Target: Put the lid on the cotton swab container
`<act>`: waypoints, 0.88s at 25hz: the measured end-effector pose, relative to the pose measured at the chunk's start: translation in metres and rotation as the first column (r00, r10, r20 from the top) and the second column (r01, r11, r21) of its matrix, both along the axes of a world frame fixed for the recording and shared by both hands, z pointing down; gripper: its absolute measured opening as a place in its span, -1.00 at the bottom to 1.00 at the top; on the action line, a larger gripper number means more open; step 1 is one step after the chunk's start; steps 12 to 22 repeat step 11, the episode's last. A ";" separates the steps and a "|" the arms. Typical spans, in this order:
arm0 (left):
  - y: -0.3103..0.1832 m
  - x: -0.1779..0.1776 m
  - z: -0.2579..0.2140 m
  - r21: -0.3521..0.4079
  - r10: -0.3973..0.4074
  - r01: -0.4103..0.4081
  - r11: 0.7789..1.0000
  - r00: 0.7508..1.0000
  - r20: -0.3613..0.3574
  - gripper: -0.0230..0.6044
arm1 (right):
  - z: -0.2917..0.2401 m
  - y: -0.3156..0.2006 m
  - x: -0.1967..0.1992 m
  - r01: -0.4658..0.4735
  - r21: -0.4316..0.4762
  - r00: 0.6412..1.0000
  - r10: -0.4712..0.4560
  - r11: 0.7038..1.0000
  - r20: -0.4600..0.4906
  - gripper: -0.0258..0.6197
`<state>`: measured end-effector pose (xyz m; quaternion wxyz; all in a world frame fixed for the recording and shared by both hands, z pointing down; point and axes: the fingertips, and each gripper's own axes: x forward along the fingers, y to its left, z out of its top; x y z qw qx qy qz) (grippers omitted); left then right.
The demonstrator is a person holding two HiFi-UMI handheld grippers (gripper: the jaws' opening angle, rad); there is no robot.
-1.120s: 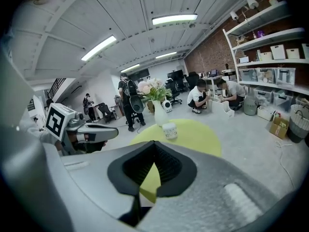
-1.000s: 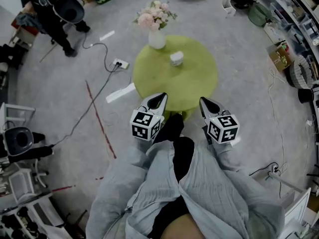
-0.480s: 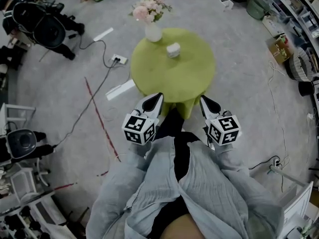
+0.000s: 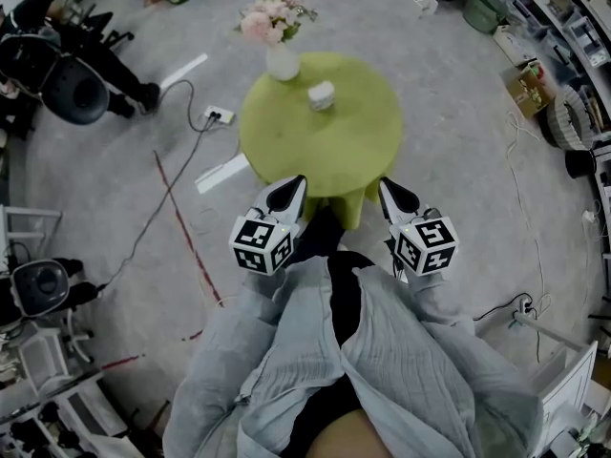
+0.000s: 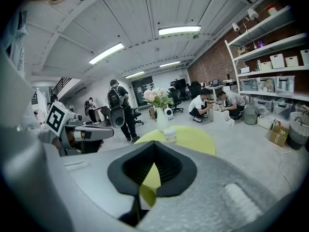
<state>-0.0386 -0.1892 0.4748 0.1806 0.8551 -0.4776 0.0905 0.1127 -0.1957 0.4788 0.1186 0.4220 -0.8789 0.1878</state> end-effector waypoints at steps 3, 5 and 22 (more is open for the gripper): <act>0.000 0.002 0.002 -0.001 0.008 -0.008 1.000 1.000 -0.003 -0.87 | 0.001 0.000 0.001 -0.004 0.000 1.000 0.004 1.000 -0.003 -0.92; 0.002 0.003 0.003 -0.003 0.012 -0.012 1.000 1.000 -0.002 -0.87 | 0.002 0.002 0.001 -0.002 -0.005 1.000 0.002 1.000 -0.007 -0.92; 0.004 0.008 0.003 -0.007 0.028 -0.028 1.000 1.000 0.000 -0.87 | 0.005 0.004 -0.001 0.002 -0.014 1.000 -0.002 1.000 -0.010 -0.92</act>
